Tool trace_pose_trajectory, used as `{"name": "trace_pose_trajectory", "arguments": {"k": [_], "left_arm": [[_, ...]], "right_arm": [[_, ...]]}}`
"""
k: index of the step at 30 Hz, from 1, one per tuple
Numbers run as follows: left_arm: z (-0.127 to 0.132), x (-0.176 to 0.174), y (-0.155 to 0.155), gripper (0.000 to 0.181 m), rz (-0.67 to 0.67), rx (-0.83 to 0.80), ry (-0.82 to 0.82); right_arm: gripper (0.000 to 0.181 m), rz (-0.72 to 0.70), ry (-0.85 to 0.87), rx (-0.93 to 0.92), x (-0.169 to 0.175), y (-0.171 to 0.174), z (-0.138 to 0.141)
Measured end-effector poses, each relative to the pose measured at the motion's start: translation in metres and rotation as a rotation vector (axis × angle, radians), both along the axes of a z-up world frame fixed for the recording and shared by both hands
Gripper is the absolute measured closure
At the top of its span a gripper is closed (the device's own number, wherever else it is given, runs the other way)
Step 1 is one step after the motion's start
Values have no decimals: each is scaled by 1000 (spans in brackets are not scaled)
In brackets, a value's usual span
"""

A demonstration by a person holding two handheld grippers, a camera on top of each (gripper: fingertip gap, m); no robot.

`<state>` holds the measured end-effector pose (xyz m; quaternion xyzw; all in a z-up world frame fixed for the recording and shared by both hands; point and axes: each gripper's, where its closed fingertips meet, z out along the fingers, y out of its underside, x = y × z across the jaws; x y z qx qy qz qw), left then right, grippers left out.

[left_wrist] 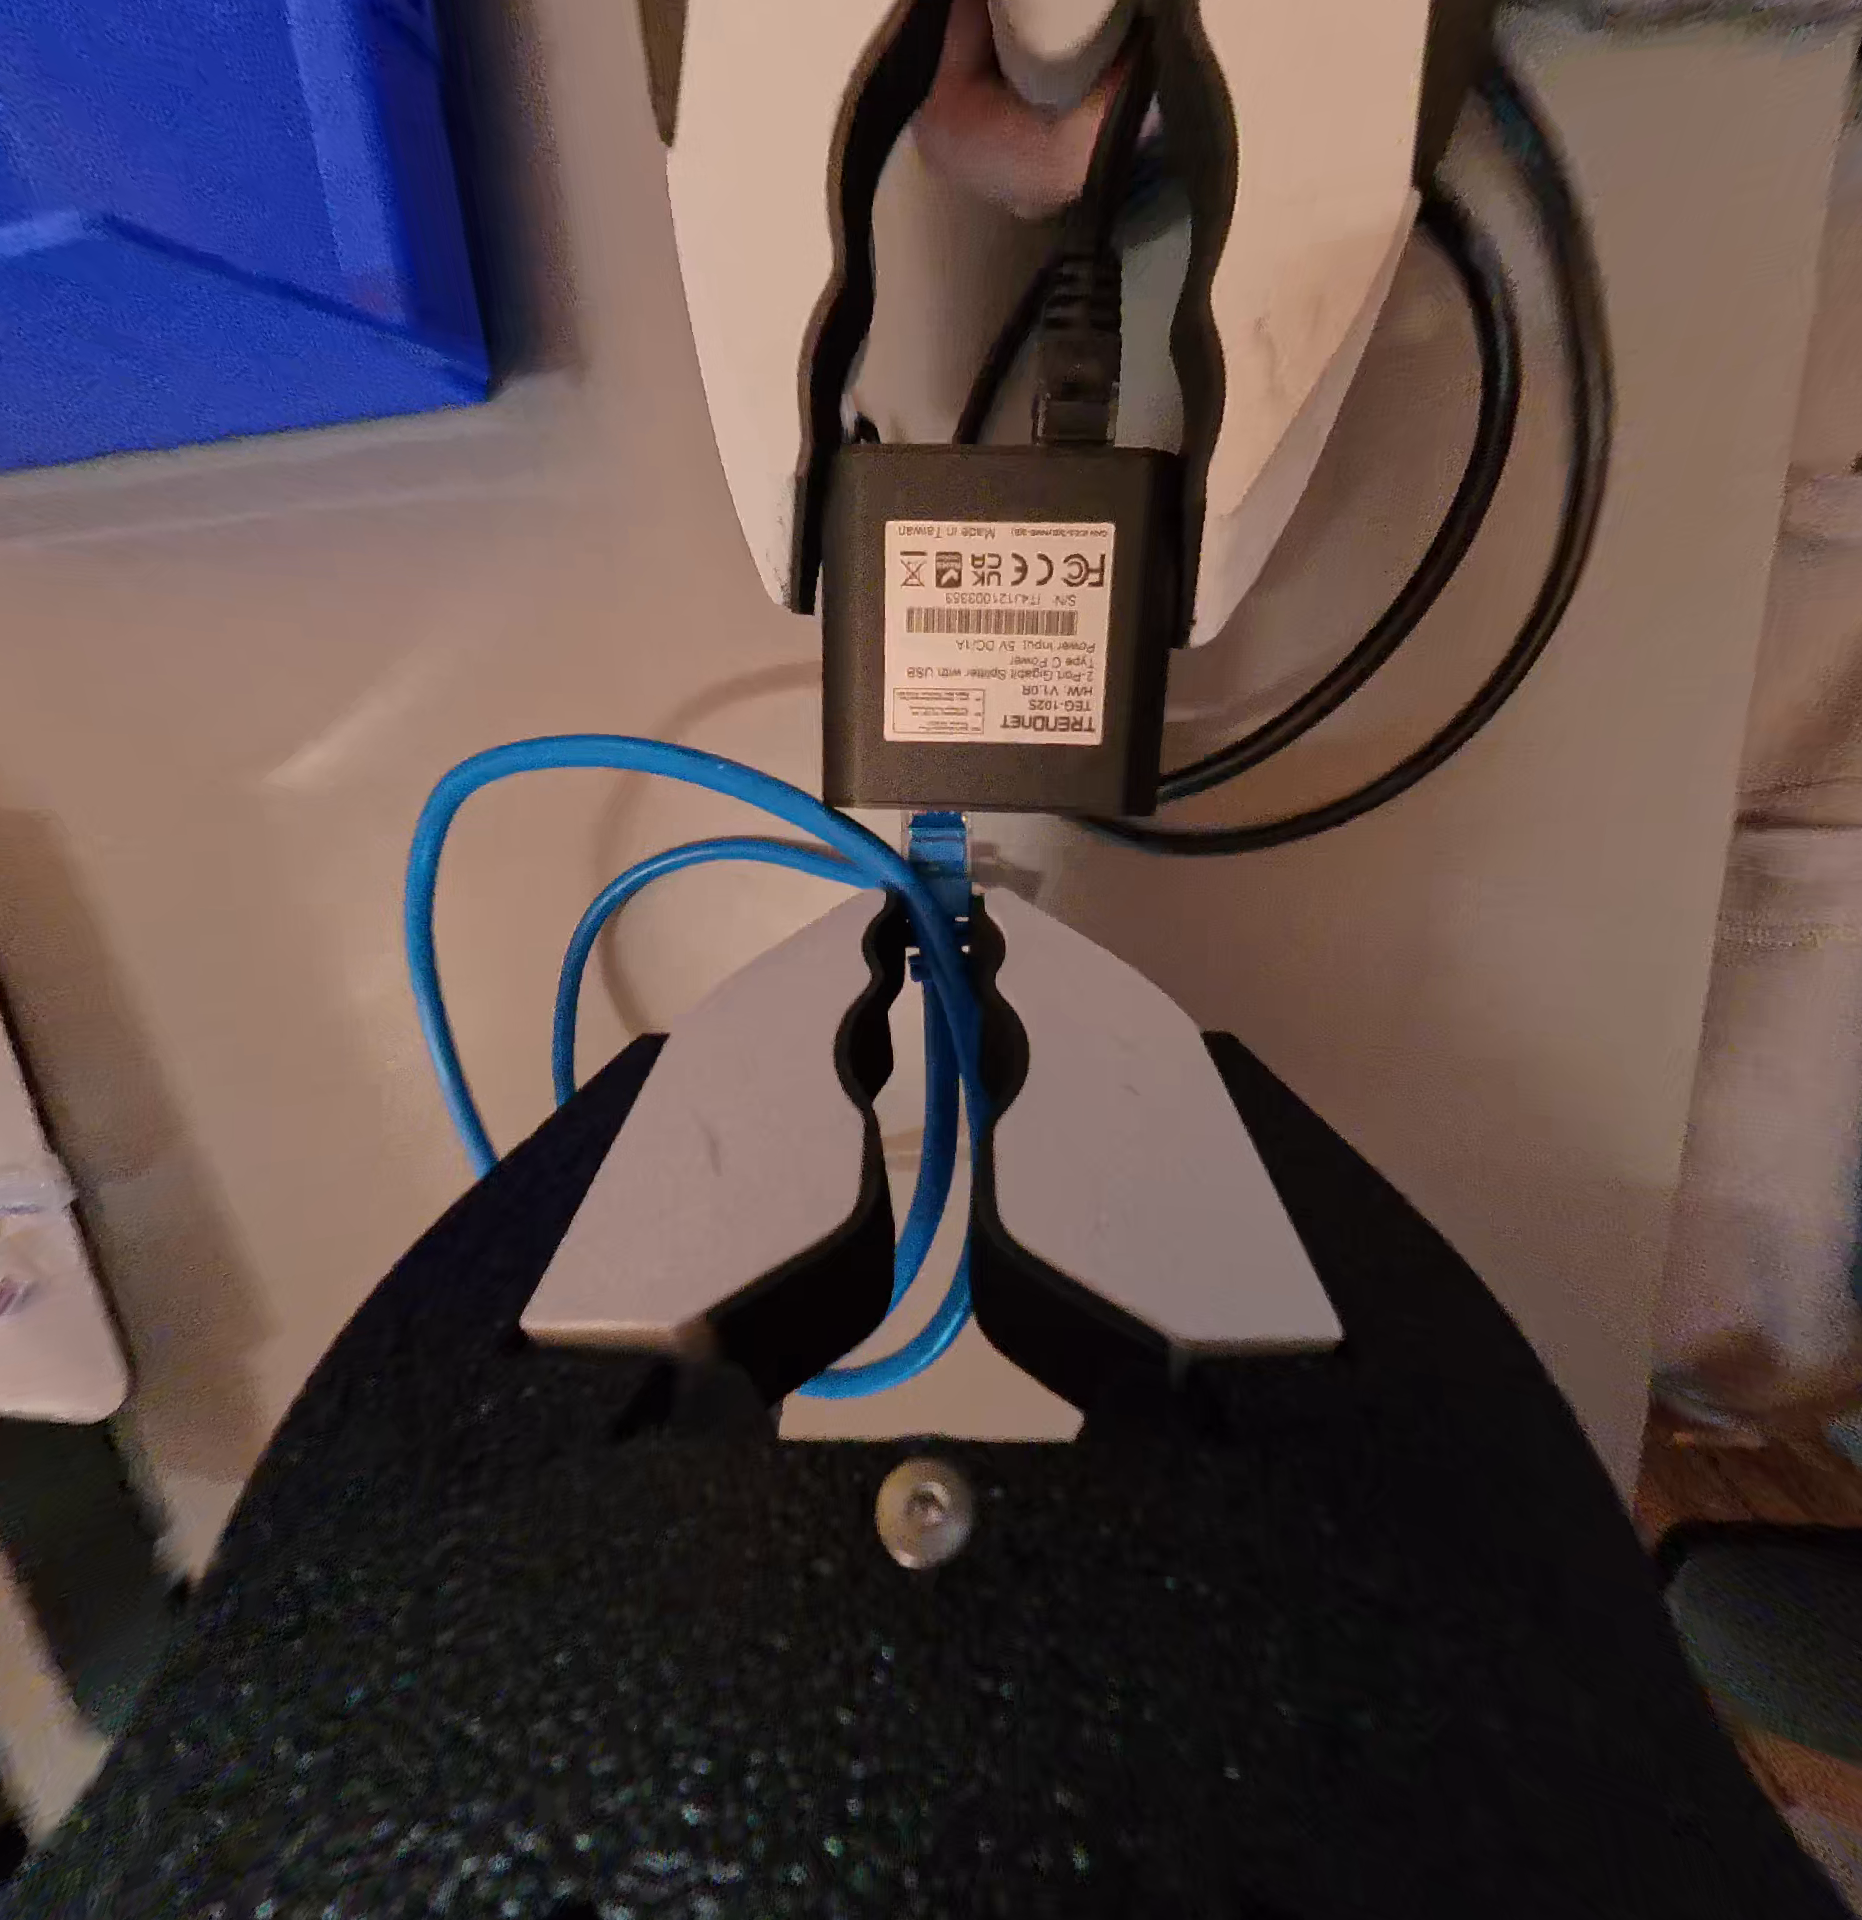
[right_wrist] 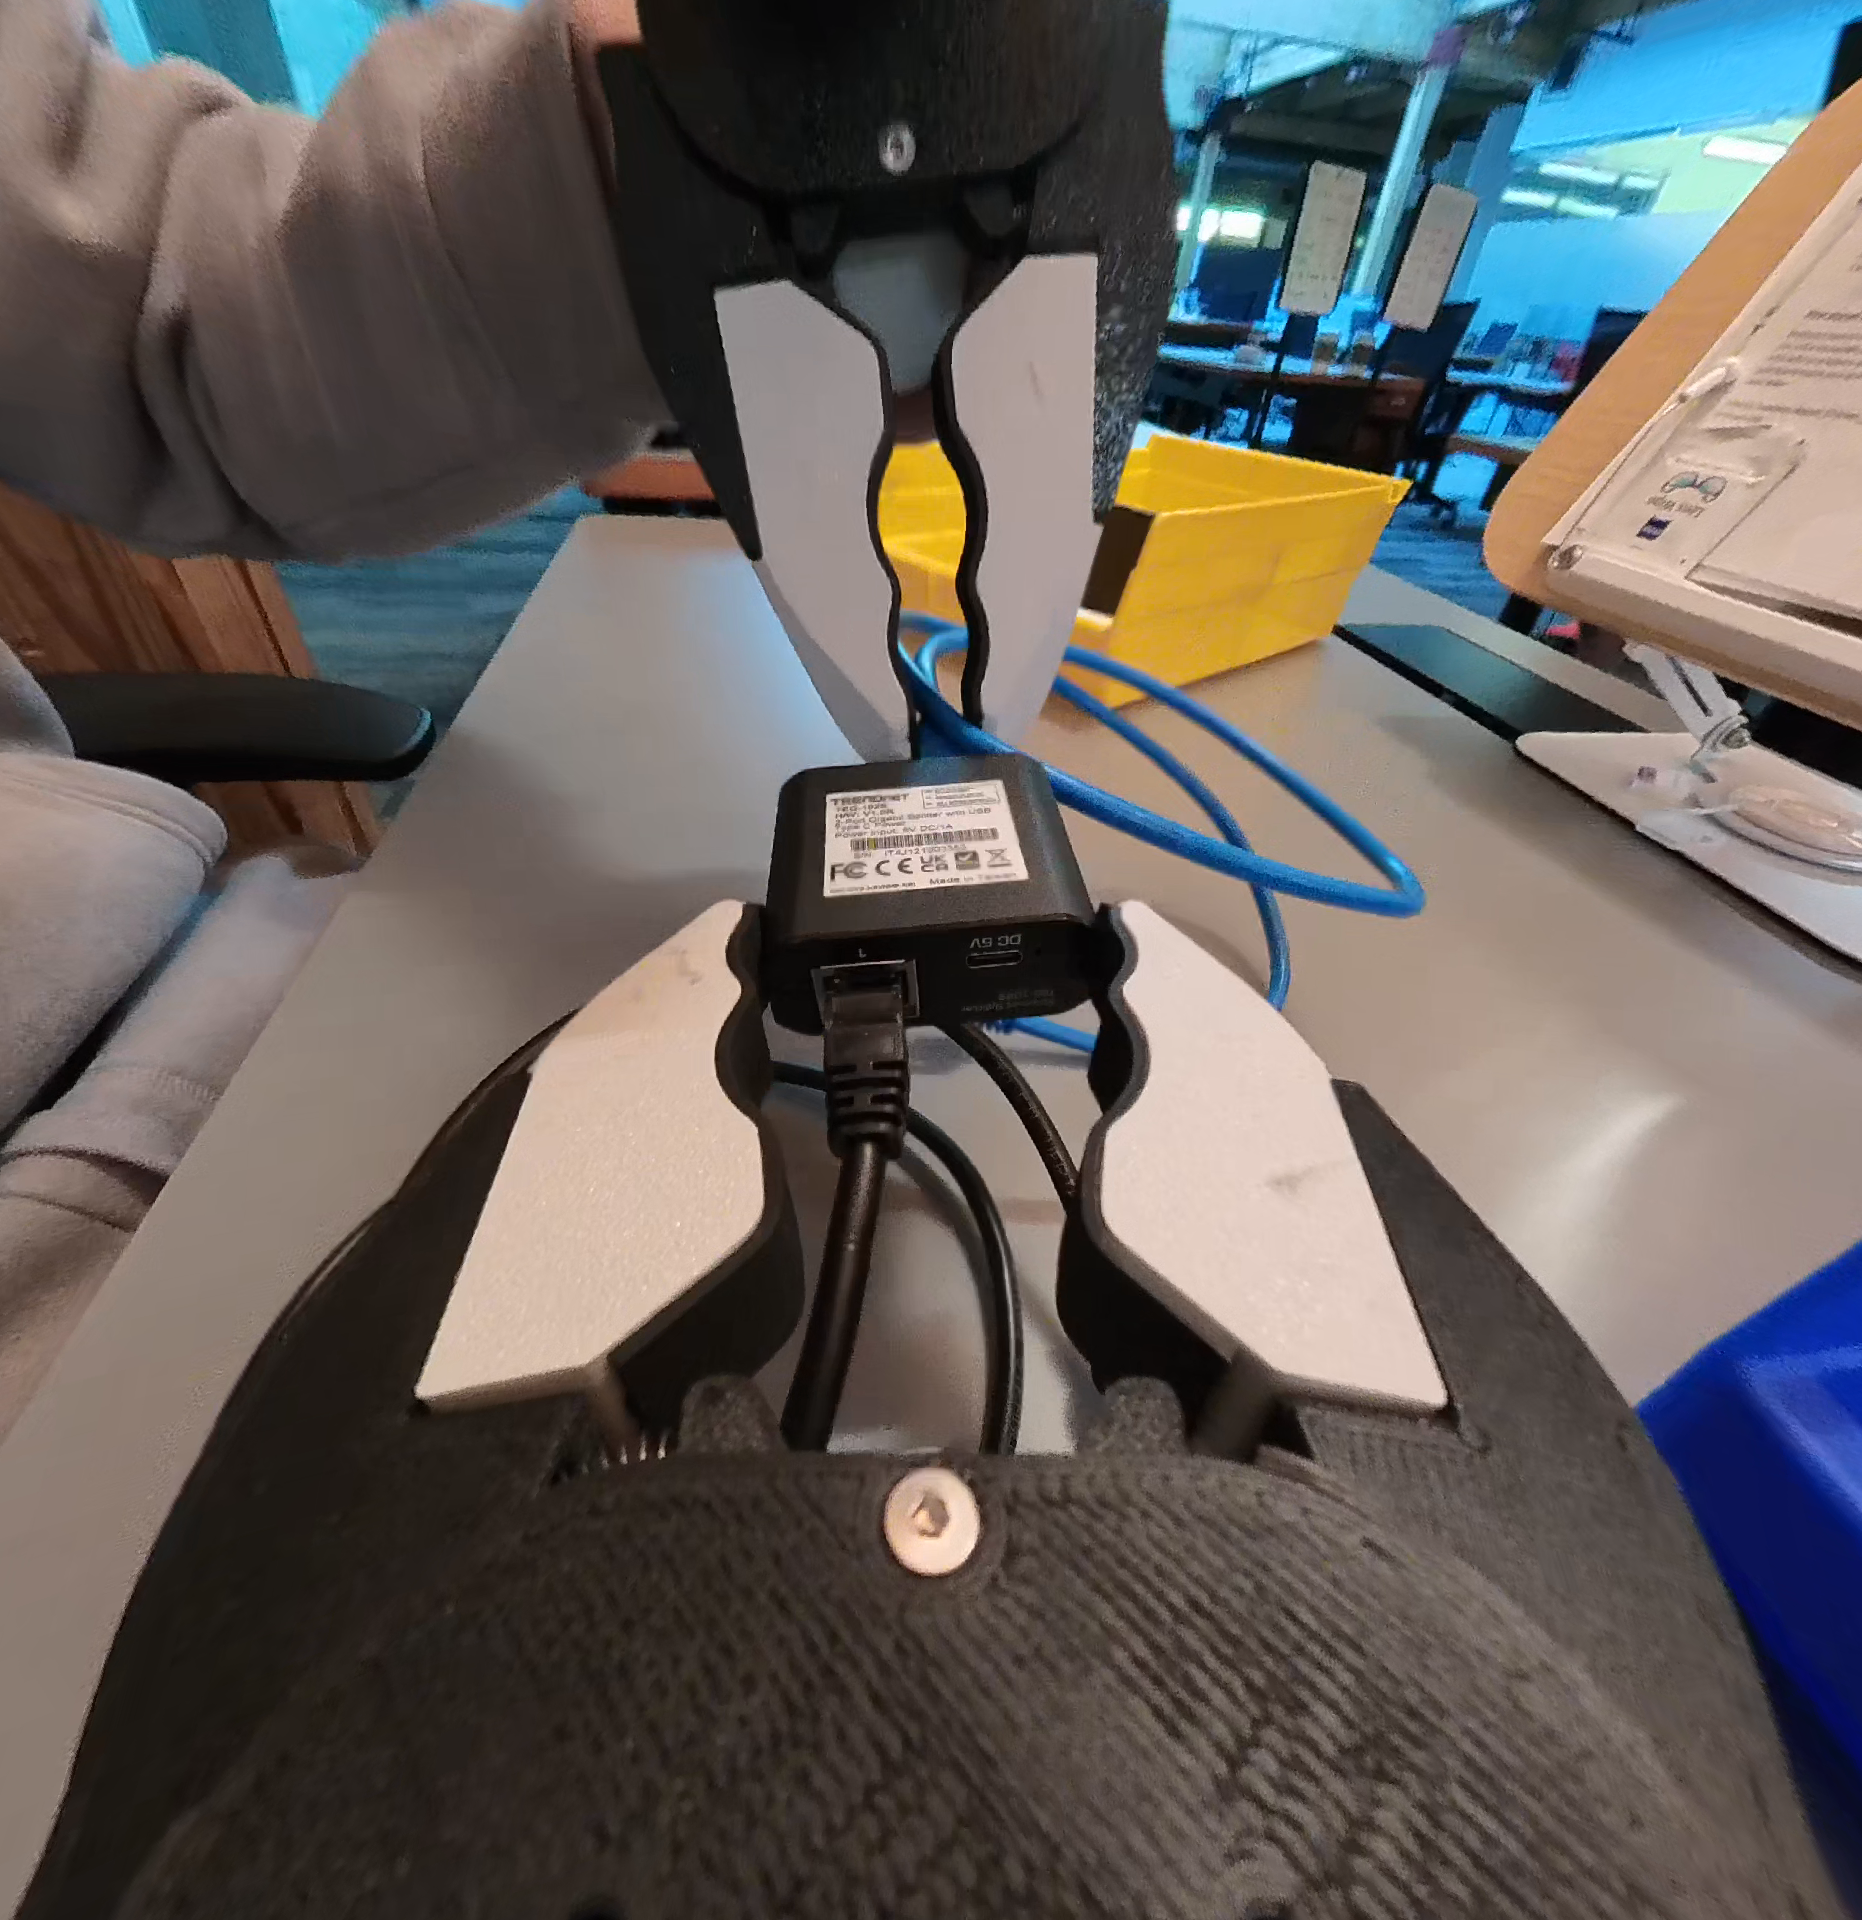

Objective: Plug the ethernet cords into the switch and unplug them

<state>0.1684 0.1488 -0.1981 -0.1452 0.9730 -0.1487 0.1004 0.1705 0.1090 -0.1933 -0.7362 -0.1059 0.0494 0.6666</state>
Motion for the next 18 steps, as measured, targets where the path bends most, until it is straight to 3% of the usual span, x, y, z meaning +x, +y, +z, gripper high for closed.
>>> {"name": "trace_pose_trajectory", "arguments": {"k": [1,5,10,14,18], "left_arm": [[1,1,-2,172,10,-49,8],[-11,6,1,171,4,-139,4],[19,21,-6,164,66,-595,-157],[51,32,24,119,287,-826,-252],[82,27,68,118,424,-947,-369]], "right_arm": [[121,-3,9,19,1,-1,3],[121,-38,-32,-27,5,1,-4],[121,-98,-20,35,16,-2,4],[121,-185,-76,26,22,0,2],[120,-232,-40,62,31,-3,7]]}}
